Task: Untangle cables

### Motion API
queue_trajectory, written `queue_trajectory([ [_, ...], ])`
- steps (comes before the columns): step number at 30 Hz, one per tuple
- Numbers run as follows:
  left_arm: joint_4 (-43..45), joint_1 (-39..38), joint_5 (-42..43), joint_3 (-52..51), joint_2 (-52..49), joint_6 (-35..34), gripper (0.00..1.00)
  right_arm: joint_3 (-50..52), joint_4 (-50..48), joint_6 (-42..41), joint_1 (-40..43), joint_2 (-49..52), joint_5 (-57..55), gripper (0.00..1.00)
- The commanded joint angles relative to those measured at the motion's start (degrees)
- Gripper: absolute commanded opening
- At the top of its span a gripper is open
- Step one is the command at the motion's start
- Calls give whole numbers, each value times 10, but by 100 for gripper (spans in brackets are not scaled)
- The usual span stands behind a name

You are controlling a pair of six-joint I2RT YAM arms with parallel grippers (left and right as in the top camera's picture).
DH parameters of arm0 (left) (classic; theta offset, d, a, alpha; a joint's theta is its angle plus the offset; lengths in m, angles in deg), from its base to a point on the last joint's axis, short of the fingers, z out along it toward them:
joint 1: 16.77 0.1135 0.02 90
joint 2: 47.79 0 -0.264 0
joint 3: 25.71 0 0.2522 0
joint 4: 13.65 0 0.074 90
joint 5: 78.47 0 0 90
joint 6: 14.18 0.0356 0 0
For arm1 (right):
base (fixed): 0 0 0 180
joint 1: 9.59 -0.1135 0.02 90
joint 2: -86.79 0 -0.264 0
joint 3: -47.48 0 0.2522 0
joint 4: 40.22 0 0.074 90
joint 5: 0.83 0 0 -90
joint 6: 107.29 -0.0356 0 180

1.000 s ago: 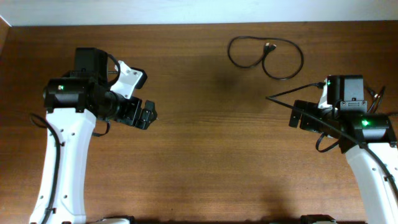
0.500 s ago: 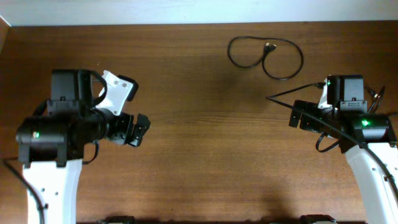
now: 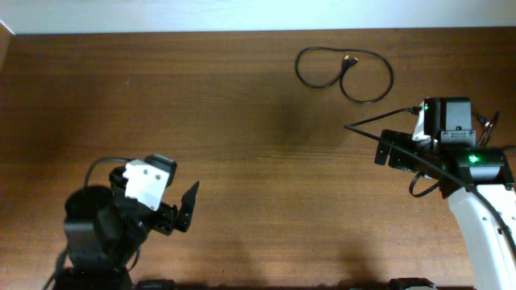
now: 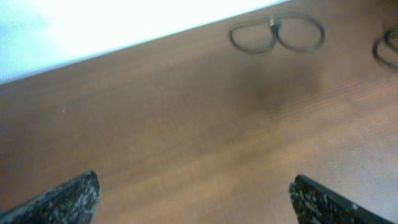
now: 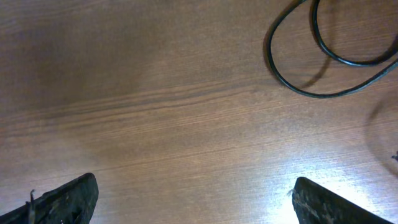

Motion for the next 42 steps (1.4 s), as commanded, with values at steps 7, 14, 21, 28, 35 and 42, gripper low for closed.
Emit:
queue_trajectory([
  [7, 132, 3, 33, -167, 167, -67, 99, 2, 0, -1, 2, 2, 1, 99],
  [14, 194, 3, 36, -240, 243, -109, 99, 2, 0, -1, 2, 2, 1, 99],
  [21, 256, 2, 44, -337, 322, -154, 99, 2, 0, -1, 2, 2, 1, 99],
  [28, 321, 2, 44, -389, 343, -154, 99, 2, 0, -1, 2, 2, 1, 99],
  [35, 452, 2, 44, -435, 343, -154, 99, 2, 0, -1, 2, 2, 1, 99],
  [42, 662, 2, 15, -509, 343, -154, 99, 2, 0, -1, 2, 2, 1, 99],
])
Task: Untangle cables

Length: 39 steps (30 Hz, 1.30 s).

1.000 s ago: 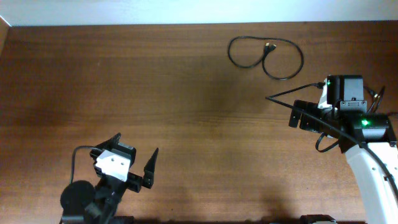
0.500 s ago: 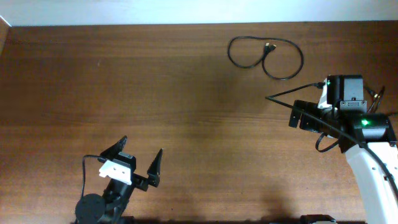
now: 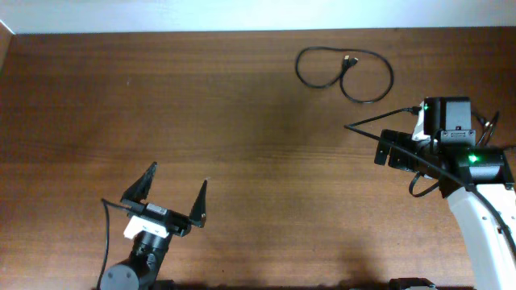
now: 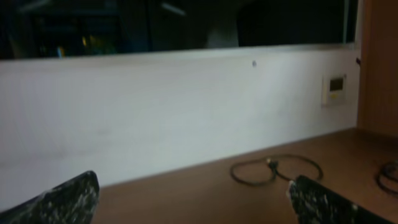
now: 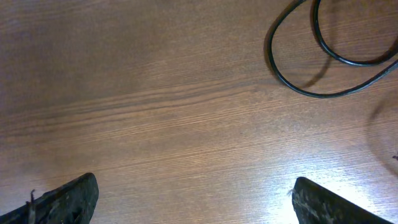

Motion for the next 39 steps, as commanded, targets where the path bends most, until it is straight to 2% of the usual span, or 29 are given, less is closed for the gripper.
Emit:
queue_trajectory([
  [1, 82, 2, -20, -55, 5, -7, 99, 2, 0, 0, 2, 0, 1, 99],
  [6, 47, 2, -78, -63, 5, -23, 99, 2, 0, 0, 2, 0, 1, 99],
  [11, -58, 2, -173, -63, 5, -23, 99, 2, 0, 0, 2, 0, 1, 99],
  [17, -153, 3, -202, -64, 5, -22, 99, 2, 0, 0, 2, 0, 1, 99],
  [27, -156, 3, -202, -64, 5, 17, 99, 2, 0, 0, 2, 0, 1, 99],
  [39, -154, 3, -202, -64, 5, 19, 99, 2, 0, 0, 2, 0, 1, 99],
])
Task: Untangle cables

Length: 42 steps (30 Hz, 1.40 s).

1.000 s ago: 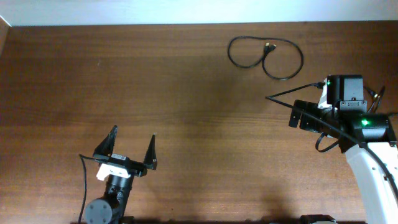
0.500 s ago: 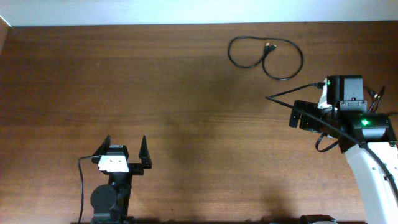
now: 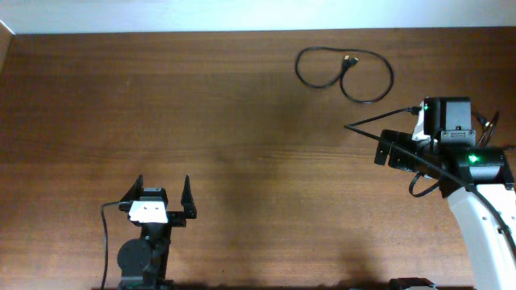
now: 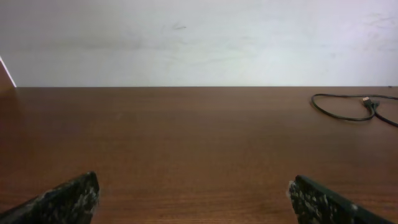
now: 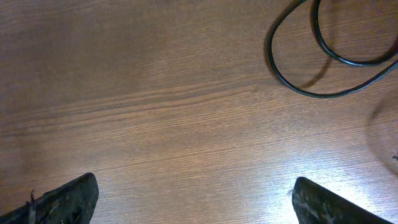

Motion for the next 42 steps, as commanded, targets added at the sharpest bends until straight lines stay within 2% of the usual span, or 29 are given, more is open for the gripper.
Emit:
queue_trajectory([
  [1, -4, 3, -8, -2, 3, 13, 99, 2, 0, 0, 2, 0, 1, 99],
  [42, -5, 3, -8, -2, 3, 13, 99, 2, 0, 0, 2, 15, -12, 99],
])
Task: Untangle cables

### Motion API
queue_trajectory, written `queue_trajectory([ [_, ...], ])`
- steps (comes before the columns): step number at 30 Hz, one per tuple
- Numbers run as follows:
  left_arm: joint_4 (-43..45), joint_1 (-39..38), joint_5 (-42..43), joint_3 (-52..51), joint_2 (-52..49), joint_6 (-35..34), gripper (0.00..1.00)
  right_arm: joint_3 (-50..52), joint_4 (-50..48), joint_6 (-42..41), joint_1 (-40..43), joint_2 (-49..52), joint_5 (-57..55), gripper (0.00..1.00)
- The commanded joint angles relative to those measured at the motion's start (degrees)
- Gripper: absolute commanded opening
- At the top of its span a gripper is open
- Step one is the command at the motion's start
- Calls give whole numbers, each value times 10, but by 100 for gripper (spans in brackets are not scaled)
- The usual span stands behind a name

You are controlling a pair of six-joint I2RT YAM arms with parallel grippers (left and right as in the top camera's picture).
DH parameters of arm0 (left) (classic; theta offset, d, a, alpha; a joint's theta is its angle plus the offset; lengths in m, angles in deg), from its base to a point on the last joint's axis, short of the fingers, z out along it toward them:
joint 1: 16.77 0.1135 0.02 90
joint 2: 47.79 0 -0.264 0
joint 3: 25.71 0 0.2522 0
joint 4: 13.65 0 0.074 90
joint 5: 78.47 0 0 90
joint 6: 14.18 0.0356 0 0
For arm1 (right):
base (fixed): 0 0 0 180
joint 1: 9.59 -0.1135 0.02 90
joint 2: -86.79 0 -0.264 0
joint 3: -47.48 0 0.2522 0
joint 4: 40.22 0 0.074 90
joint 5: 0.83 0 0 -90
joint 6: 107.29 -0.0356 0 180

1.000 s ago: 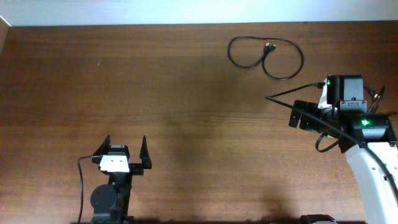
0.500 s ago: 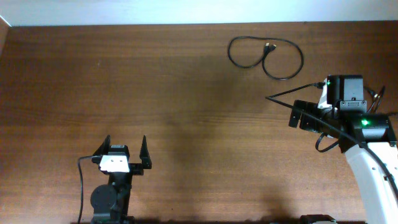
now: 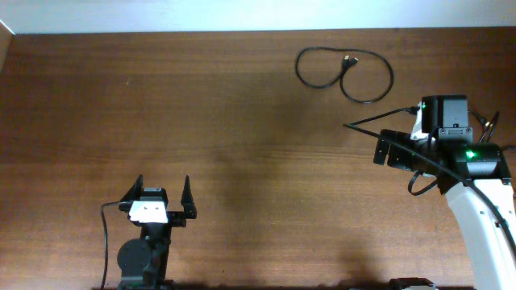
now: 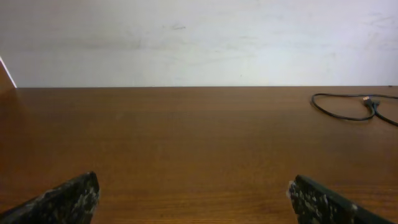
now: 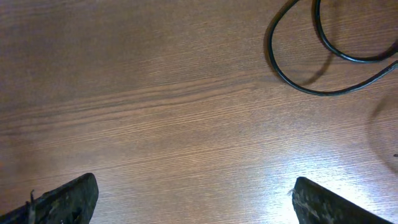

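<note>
A thin black cable (image 3: pixel 343 72) lies in two joined loops near the table's far edge, right of centre, with a small plug where the loops meet. It shows far off at the right in the left wrist view (image 4: pixel 354 109) and at the top right in the right wrist view (image 5: pixel 298 81). My right gripper (image 3: pixel 380 150) stands open a little in front of the loops, over bare wood (image 5: pixel 194 199). My left gripper (image 3: pixel 161 192) is open at the front left, pointing at the far edge, nothing between its fingers (image 4: pixel 194 199).
A white wall (image 4: pixel 199 37) runs behind the brown wooden table (image 3: pixel 226 121). A raised wooden side edge (image 4: pixel 6 73) bounds the table at the left. The right arm's own black lead (image 3: pixel 379 119) sticks out leftward above its gripper.
My right wrist has shifted a trifle, so the cable sits slightly higher in its view. The left arm and the cable on the table are unchanged.
My left gripper was open at the front left, turned toward the right. Then it was tipped up, looking at the back wall. Then it pointed straight at the far edge, and it stays so. The right gripper stayed open in front of the cable throughout.
</note>
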Motion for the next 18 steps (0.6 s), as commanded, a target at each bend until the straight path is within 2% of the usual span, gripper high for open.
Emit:
queue_trajectory([
  [1, -5, 3, -8, -2, 3, 11, 99, 2, 0, -1, 2, 2, -9, 99],
  [14, -5, 3, -8, -2, 3, 11, 99, 4, -37, -5, 2, -36, -11, 99],
  [18, -5, 3, -8, -2, 3, 11, 99, 23, -92, -5, 2, -67, 0, 99],
])
